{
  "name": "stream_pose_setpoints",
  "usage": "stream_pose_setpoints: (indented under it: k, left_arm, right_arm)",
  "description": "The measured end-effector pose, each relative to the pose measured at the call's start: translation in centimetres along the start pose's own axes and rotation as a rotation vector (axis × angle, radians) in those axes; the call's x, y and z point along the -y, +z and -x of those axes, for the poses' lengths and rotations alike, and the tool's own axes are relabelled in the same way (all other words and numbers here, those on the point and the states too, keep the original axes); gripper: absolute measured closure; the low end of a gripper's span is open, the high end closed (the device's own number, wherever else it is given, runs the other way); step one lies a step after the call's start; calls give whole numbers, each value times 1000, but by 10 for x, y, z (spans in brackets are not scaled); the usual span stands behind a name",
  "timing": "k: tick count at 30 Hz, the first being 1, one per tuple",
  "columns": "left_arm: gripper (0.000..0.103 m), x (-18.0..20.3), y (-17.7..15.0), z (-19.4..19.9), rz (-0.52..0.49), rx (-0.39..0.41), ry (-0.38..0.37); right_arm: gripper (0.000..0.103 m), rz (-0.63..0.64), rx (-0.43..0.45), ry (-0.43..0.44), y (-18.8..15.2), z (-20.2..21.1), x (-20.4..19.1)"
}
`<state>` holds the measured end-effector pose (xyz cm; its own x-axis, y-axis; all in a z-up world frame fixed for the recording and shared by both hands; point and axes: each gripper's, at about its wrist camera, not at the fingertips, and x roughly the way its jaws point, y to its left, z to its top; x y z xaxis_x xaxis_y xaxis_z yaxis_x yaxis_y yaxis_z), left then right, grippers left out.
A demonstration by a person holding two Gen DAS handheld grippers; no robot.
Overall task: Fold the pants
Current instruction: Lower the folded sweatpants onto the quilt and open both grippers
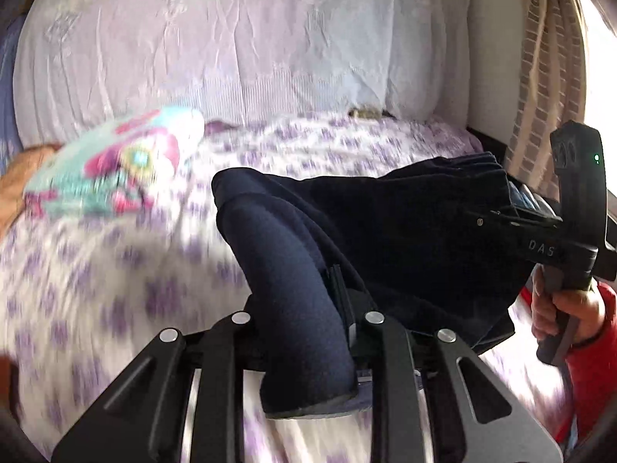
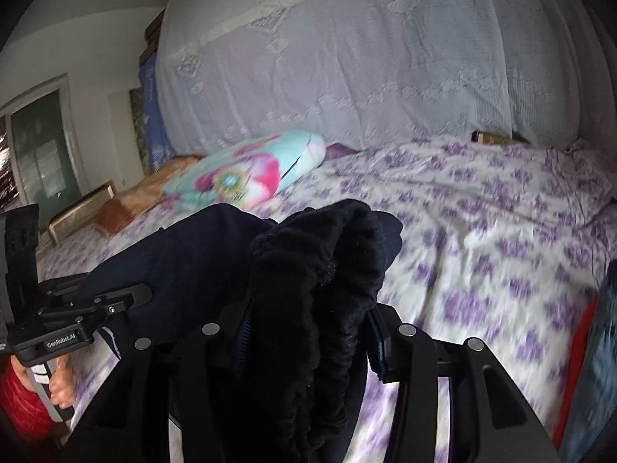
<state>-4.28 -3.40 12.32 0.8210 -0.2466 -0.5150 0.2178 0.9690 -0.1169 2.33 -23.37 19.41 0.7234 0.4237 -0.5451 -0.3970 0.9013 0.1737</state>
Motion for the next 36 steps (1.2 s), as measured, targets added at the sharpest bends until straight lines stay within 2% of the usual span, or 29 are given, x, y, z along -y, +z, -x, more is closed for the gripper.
stream_pose_setpoints:
  k: [6,12,15,16,18,19,20,22,24,26,27,29,31,32,33,35,36]
  left_arm:
    - [82,-16,74,-70,-14,71,64]
    - [82,-31,104,-148,1,84,100]
    - [82,-40,98,-193,24,32,89]
    - [82,-44,92,-215,31,-9,87]
    - [82,-52,78,-250,60,-99,86]
    - [81,-57,68,-266,81,-146,114]
    - [77,-64,55,-279,84,-201,141]
    - [71,-69,55,-273,88,-197,110]
    - [60,-73,58,-259,78,-167,147]
    - [55,-77,57,-248,77,-142,200]
    - [55,-79,57,-242,94,-129,199]
    - [55,-84,63,-227,140,-74,194]
    - [44,-84,68,-216,165,-13,174]
    - [27,-83,68,-214,162,-8,179]
    - [17,-79,67,-218,146,-20,198]
    - [16,-70,61,-238,79,-88,232]
    - [16,-67,57,-251,45,-135,247]
  right_arm:
    - [56,-47,91,-33,66,-63,49]
    - [56,-112,100,-37,91,-142,102]
    - [56,-145,70,-54,84,-181,126]
    - [56,-150,38,-66,79,-195,133]
    - [52,-157,-87,-98,64,-228,149]
    - [50,-166,-143,-121,57,-239,156]
    - [46,-177,-178,-162,49,-247,165]
    - [41,-243,-179,-128,44,-245,179]
    - [38,-290,-126,-156,50,-227,182]
    - [38,-261,-50,-214,57,-207,174]
    - [38,-218,5,-273,62,-194,167]
    - [38,-140,69,-329,68,-178,154]
    - [35,-73,98,-358,70,-171,138]
    - [33,-47,83,-354,68,-176,130]
    - [33,-31,58,-345,68,-185,129]
    - [32,16,-31,-344,56,-208,122]
    - [24,54,-104,-373,44,-228,119]
